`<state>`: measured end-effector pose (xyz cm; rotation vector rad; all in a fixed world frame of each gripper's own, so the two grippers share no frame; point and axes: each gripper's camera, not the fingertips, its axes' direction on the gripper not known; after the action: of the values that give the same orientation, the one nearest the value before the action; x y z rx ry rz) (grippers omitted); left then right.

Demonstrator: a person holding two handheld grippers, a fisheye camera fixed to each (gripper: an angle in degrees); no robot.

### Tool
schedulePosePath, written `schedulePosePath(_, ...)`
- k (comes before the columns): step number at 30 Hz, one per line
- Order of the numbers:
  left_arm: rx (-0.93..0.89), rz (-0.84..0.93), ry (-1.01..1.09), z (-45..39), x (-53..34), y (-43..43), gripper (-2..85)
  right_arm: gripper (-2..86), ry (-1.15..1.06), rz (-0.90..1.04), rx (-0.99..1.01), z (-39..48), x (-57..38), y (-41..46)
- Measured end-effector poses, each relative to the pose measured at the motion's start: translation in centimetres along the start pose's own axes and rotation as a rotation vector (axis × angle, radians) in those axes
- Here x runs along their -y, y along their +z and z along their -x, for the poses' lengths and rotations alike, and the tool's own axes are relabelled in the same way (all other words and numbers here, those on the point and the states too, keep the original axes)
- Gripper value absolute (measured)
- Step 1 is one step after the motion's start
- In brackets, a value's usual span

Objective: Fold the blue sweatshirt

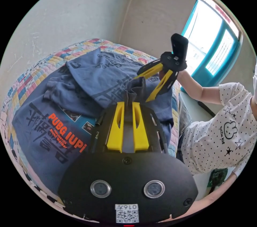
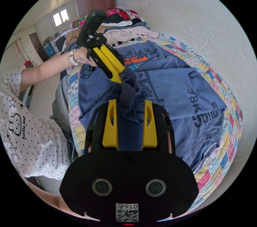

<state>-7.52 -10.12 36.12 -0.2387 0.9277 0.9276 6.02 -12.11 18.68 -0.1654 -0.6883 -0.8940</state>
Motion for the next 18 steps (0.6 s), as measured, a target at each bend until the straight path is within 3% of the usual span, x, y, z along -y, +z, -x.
schedulePosePath(4,0.054,0.031,0.007,-2.6,-1.3,-0.7,5.1,16.3,-0.051,0.025,0.025,2.3,1.4,0.8)
schedulePosePath(9,0.121,-0.011,0.063,-6.7,-2.6,-2.9,7.6,16.3,-0.102,0.044,-0.120,6.8,2.6,1.0)
schedulePosePath(18,0.202,-0.045,0.166,-12.4,-4.2,-9.1,3.9,16.2,-0.156,0.018,-0.254,12.2,6.2,-0.4)
